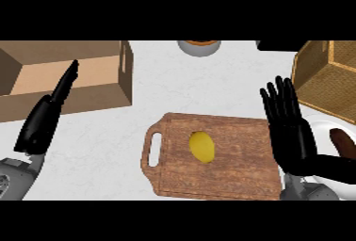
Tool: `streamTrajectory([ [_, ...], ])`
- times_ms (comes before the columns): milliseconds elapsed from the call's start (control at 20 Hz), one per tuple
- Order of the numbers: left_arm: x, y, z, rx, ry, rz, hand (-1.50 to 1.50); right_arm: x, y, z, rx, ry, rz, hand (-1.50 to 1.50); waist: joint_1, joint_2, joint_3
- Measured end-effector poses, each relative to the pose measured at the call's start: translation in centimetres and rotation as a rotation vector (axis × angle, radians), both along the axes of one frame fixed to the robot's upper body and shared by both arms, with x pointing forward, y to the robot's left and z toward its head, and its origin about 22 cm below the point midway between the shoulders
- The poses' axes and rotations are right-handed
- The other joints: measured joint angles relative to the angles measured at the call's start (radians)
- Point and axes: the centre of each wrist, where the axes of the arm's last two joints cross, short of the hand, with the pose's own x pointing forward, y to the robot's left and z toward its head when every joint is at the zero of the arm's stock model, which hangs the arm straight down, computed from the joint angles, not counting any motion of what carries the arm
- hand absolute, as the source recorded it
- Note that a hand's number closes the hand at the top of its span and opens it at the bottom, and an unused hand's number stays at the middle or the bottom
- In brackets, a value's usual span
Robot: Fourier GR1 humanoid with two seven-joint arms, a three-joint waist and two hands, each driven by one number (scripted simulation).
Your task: Pick the lemon from the cutting board and place it in the basket
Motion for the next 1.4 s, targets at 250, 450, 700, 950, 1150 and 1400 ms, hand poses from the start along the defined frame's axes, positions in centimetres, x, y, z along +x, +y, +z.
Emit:
streamTrajectory([
  [250,-0.1,-0.4,-0.7,-0.096,0.036,-0.06,0.0,2.6,0.0,1.2,-0.194,-0.015,0.186,1.5,0.004,0.004,0.005],
  [450,-0.3,-2.0,-1.6,-0.194,0.096,-0.139,0.0,3.3,2.8,2.7,-0.361,-0.178,0.462,-1.5,0.025,0.007,0.006],
  [700,-0.5,-1.7,-2.6,-0.254,0.15,-0.157,0.0,0.5,9.5,0.2,-0.504,-0.278,0.569,-1.5,0.002,0.0,0.007],
  [950,-0.7,-0.9,-3.1,-0.278,0.165,-0.14,0.0,-0.8,11.8,1.3,-0.743,-0.3,0.429,-1.5,-0.024,-0.011,0.006],
  [1150,-0.7,0.0,-3.4,-0.283,0.17,-0.129,0.0,0.4,11.0,4.9,-0.949,-0.321,0.26,-1.5,-0.041,-0.017,0.005],
  [1400,-1.0,0.3,-3.5,-0.29,0.181,-0.122,0.0,1.3,9.4,9.4,-1.279,-0.275,0.188,-1.5,-0.046,-0.023,0.004],
])
